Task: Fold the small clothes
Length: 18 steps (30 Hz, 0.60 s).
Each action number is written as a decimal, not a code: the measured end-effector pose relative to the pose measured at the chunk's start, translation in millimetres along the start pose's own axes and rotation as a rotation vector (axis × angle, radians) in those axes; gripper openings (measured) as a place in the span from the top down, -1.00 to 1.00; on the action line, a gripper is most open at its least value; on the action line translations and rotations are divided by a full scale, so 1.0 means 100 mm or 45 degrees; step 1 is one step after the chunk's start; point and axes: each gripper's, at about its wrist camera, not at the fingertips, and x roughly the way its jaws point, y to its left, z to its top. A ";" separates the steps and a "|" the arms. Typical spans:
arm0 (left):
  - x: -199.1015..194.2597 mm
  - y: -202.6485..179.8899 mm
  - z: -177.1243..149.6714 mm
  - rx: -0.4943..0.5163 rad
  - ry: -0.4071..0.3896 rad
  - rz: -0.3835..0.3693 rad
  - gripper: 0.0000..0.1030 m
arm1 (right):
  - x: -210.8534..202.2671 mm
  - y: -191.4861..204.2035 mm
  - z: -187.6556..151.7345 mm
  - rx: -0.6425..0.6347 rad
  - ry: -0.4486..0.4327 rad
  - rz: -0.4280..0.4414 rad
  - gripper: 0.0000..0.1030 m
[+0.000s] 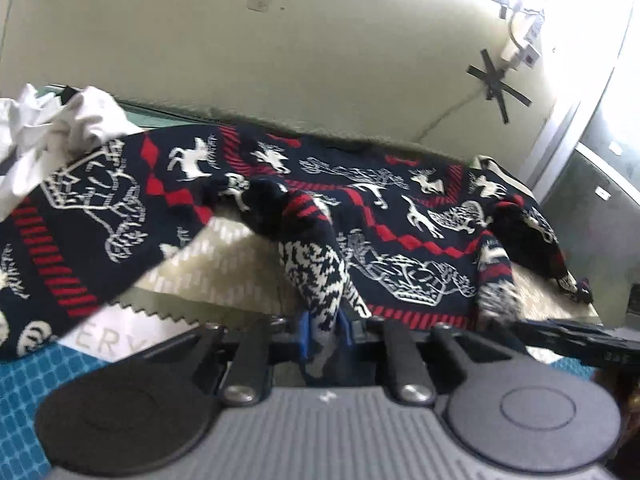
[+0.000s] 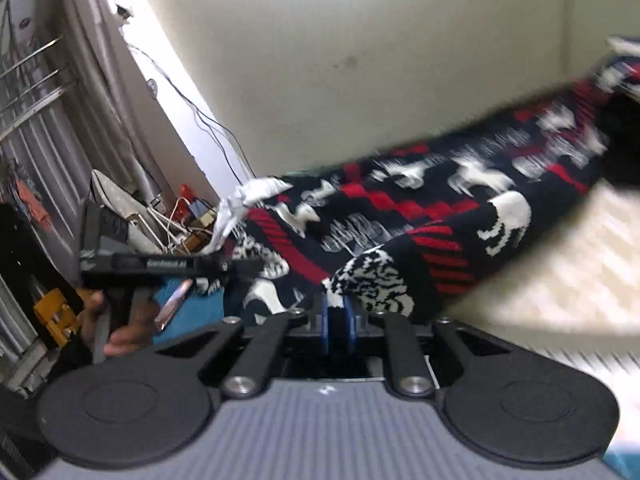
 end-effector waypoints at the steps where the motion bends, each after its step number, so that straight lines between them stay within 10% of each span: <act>1: 0.02 0.00 -0.01 -0.003 0.011 0.025 0.64 | 0.15 0.05 0.04 -0.005 0.020 -0.025 0.70; 7: -0.01 0.16 -0.14 -0.042 0.022 0.123 0.00 | 0.43 0.14 0.03 -0.092 0.109 -0.072 -0.19; 18: 0.14 0.19 -0.17 -0.092 0.036 0.056 -0.03 | -0.25 -0.01 -0.04 0.122 -0.011 -0.035 -0.20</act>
